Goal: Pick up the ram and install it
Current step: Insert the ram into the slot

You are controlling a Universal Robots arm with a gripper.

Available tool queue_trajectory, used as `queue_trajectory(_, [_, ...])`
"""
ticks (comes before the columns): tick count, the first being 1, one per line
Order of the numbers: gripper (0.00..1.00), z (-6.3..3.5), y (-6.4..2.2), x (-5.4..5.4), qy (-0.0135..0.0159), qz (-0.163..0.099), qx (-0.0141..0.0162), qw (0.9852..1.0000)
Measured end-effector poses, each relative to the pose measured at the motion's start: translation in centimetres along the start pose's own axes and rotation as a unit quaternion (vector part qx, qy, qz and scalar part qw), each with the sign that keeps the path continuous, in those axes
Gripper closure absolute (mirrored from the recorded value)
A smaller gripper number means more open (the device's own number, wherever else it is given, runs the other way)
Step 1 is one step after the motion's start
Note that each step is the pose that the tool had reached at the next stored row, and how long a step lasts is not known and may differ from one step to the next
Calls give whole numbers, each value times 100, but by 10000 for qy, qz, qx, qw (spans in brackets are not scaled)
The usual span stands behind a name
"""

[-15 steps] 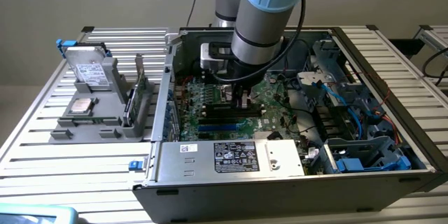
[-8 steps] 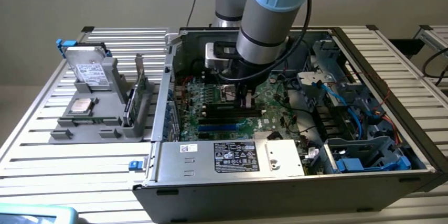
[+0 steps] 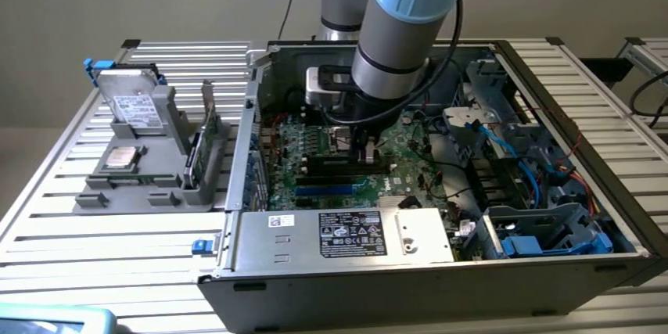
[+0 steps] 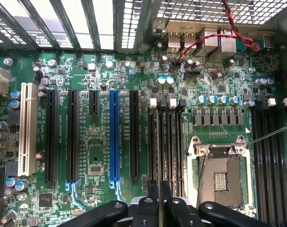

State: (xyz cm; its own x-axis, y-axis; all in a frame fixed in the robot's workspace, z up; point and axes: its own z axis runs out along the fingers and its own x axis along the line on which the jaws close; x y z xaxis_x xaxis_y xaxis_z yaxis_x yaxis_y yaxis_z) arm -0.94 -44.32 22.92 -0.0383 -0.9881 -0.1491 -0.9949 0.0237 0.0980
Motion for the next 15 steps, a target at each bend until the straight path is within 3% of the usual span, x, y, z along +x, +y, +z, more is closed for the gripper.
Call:
queue_trajectory(11, [86, 45, 32, 0, 0, 1, -2, 10000])
queue_trajectory(15, [86, 47, 29, 0, 2, 3, -20, 10000])
